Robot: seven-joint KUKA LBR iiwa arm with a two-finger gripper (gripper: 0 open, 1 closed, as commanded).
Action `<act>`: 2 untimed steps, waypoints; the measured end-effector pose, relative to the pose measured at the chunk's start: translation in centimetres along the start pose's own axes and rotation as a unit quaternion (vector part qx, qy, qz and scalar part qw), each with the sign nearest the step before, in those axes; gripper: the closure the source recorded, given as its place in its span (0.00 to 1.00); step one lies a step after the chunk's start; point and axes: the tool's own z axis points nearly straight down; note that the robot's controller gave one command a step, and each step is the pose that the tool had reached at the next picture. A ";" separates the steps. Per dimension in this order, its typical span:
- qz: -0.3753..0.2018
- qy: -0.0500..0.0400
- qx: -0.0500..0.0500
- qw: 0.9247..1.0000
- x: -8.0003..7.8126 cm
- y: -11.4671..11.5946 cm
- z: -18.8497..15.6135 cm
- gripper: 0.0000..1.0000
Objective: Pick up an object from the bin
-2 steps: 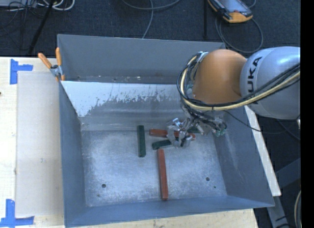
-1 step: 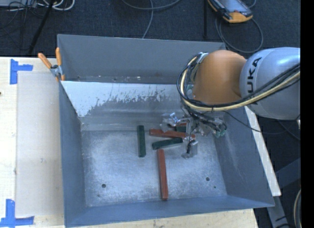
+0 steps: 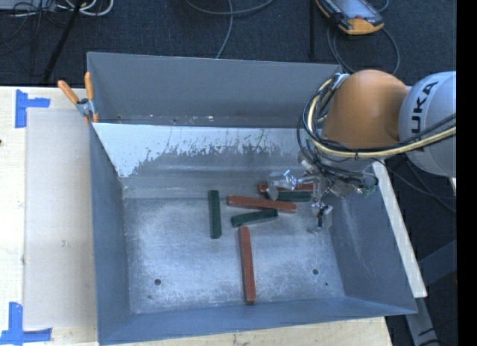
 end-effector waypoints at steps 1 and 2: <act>-0.036 0.000 -0.003 0.999 -2.5 1.7 5.6 0.00; -0.056 -0.001 -0.001 0.998 -2.0 0.9 5.6 0.00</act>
Offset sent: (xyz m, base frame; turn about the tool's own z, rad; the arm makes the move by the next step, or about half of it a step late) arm 0.0088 0.0270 -0.0529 -0.0737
